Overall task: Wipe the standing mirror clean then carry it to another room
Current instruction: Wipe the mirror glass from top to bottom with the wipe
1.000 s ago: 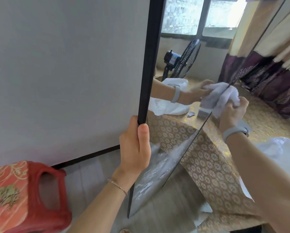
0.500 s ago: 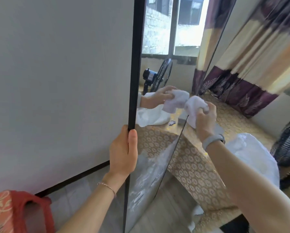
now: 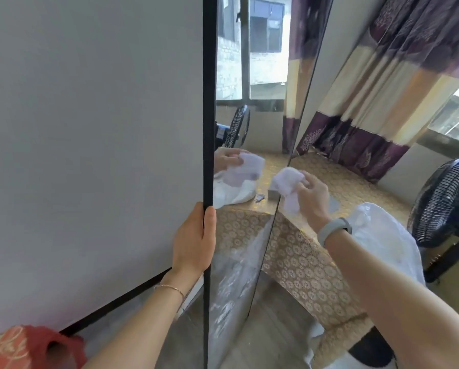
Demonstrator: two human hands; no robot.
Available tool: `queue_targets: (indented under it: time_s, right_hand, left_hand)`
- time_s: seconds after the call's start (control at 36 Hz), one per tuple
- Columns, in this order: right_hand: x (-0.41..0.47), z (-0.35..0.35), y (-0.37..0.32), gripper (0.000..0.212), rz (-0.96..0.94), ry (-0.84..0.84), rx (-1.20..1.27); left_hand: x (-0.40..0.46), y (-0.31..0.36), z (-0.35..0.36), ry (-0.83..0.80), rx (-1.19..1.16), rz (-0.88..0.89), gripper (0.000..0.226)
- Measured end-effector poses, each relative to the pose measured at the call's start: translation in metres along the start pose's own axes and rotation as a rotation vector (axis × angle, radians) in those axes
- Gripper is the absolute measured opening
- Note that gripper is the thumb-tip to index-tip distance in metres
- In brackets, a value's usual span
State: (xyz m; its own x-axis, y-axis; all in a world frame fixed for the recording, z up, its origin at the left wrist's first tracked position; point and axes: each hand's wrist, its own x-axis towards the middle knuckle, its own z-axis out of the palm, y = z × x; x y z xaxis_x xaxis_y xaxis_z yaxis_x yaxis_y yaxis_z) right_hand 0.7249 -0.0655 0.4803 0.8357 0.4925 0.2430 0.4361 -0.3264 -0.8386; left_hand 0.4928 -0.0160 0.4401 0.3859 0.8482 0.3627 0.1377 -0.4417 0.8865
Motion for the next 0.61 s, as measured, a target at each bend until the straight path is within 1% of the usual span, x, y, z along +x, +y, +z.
queue_targets:
  time_s: [0.06, 0.11, 0.14, 0.19, 0.25, 0.28, 0.33, 0.36, 0.42, 0.44, 0.47, 0.5, 0.53, 0.56, 0.61]
  right_hand:
    - [0.011, -0.011, -0.044, 0.038, -0.120, 0.112, 0.145]
    - [0.016, -0.017, -0.088, 0.038, -0.261, 0.191, 0.272]
    - [0.016, -0.019, -0.106, 0.038, -0.332, 0.200, 0.307]
    - [0.019, -0.016, -0.130, 0.038, -0.438, 0.156, 0.324]
    - [0.022, -0.009, -0.133, 0.032, -0.481, 0.096, 0.270]
    - [0.023, -0.006, -0.126, 0.026, -0.478, 0.093, 0.191]
    - [0.020, -0.002, -0.097, 0.021, -0.456, 0.070, -0.070]
    - [0.016, -0.002, -0.075, 0.021, -0.436, -0.004, -0.202]
    - [0.001, -0.005, -0.031, 0.021, -0.346, -0.260, -0.415]
    - [-0.006, -0.008, -0.013, 0.024, -0.255, -0.364, -0.467]
    - [-0.011, -0.011, 0.000, 0.028, -0.160, -0.398, -0.473]
    - [-0.014, -0.013, 0.009, 0.032, -0.086, -0.370, -0.431]
    - [-0.014, -0.014, 0.011, 0.034, -0.050, -0.306, -0.354]
    - [-0.013, -0.015, 0.008, 0.035, -0.056, -0.233, -0.276]
    - [-0.008, -0.018, -0.012, 0.036, -0.133, -0.099, -0.125]
  left_hand:
    - [0.002, 0.005, -0.004, -0.015, 0.009, 0.003, 0.032]
    - [0.006, 0.012, -0.006, -0.016, -0.004, 0.029, 0.026]
    - [0.008, 0.016, -0.006, -0.018, -0.015, 0.041, 0.025]
    - [0.010, 0.022, -0.006, -0.040, -0.020, 0.064, 0.029]
    - [0.011, 0.025, -0.007, -0.079, -0.011, 0.071, 0.025]
    - [0.011, 0.026, -0.007, -0.096, -0.006, 0.065, 0.022]
    - [0.011, 0.026, -0.009, -0.112, -0.005, 0.041, 0.020]
    - [0.011, 0.026, -0.011, -0.110, -0.014, 0.027, 0.021]
    - [0.011, 0.025, -0.014, -0.100, -0.037, 0.012, 0.024]
    - [0.011, 0.024, -0.015, -0.096, -0.046, 0.013, 0.026]
    - [0.011, 0.023, -0.016, -0.094, -0.052, 0.016, 0.027]
    - [0.010, 0.021, -0.016, -0.092, -0.057, 0.021, 0.027]
    - [0.009, 0.020, -0.015, -0.089, -0.061, 0.024, 0.025]
    - [0.009, 0.018, -0.015, -0.083, -0.062, 0.029, 0.024]
    - [0.008, 0.014, -0.012, -0.073, -0.064, 0.032, 0.022]
